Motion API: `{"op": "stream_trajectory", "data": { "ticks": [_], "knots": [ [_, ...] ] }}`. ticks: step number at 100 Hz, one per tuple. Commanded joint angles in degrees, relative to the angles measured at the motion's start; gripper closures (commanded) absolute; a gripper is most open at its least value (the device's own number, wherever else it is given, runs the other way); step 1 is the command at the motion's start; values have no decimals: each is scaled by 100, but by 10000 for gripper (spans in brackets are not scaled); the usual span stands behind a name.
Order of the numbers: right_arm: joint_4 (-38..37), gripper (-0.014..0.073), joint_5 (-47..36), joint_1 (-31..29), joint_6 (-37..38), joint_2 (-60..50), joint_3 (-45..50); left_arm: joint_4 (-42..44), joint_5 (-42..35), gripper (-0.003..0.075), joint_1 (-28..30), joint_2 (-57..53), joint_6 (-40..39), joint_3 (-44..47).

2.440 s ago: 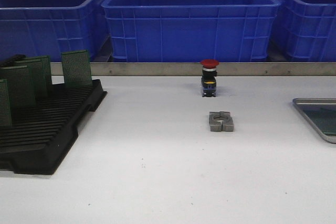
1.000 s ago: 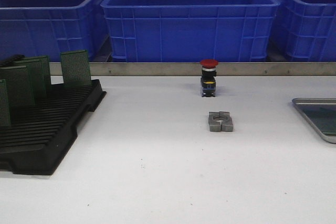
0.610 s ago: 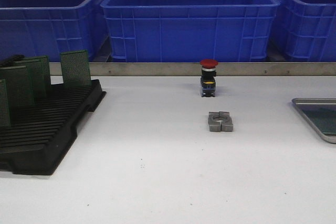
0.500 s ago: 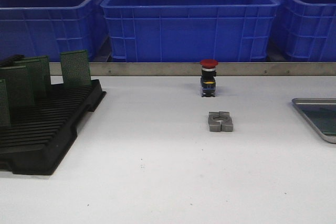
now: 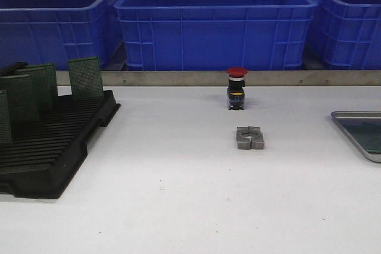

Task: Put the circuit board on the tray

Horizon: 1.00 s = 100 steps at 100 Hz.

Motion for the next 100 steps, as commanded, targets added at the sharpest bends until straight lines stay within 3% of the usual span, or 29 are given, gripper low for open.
{"op": "stream_trajectory", "data": {
  "ticks": [1, 27, 36, 55, 74, 100],
  "knots": [
    [190, 662, -355, -13, -33, 29, -147, -71, -428, 738, 13, -201, -62, -11],
    [128, 662, -483, -8, -8, 26, -147, -71, -428, 738, 13, -201, -62, -11],
    [-213, 662, -497, -8, 244, -25, -147, -71, -428, 738, 13, -201, -62, -11],
    [-1826, 662, -497, 13, 1967, -226, -147, -71, -428, 738, 13, -201, -62, -11],
    [-3623, 662, -803, 440, 3833, -517, 19, -71, -428, 738, 13, -201, -62, -11],
    [-5160, 662, -1537, 1001, 5361, -1229, 850, -71, -428, 738, 13, -201, -62, -11]
  ]
}}
